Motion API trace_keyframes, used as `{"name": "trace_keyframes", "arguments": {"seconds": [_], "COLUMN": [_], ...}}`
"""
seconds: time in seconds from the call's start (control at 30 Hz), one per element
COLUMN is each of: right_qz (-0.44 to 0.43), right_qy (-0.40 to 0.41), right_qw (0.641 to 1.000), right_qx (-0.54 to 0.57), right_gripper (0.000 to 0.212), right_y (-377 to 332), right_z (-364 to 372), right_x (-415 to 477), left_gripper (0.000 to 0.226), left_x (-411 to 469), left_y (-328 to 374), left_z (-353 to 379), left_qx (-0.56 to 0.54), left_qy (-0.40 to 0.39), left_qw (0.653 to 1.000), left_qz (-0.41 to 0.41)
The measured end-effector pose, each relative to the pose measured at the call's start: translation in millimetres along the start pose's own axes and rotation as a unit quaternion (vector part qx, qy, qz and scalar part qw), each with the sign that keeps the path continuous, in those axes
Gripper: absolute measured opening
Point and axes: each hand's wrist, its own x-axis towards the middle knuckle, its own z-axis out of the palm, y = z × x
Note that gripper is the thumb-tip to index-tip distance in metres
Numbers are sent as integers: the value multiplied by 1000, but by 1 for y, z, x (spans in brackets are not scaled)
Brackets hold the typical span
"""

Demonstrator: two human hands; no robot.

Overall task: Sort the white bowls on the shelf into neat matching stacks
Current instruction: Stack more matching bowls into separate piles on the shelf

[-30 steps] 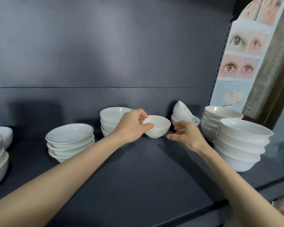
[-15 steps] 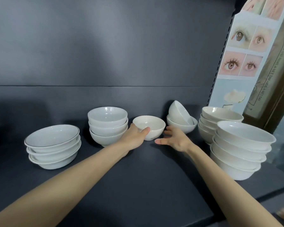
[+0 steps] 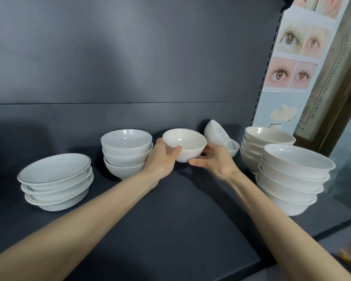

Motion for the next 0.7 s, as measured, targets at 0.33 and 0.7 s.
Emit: {"name": "trace_keyframes", "arguments": {"seconds": [0.33,0.7], "right_qz": [-87,-94], "right_qy": [112,144], "right_qw": [990,984], "right_qx": [3,-49], "right_gripper": [51,38], "right_y": [-50,-105], "right_z": [-20,-89], "right_x": [-29,-43], "left_gripper": [73,45], "left_x": [-20,-10], "left_y": [50,113], "left_z": [-20,-5], "left_qx": [-130,-240], "left_qy": [28,-24], "left_qw": [987,957], "left_qz": [86,161]}}
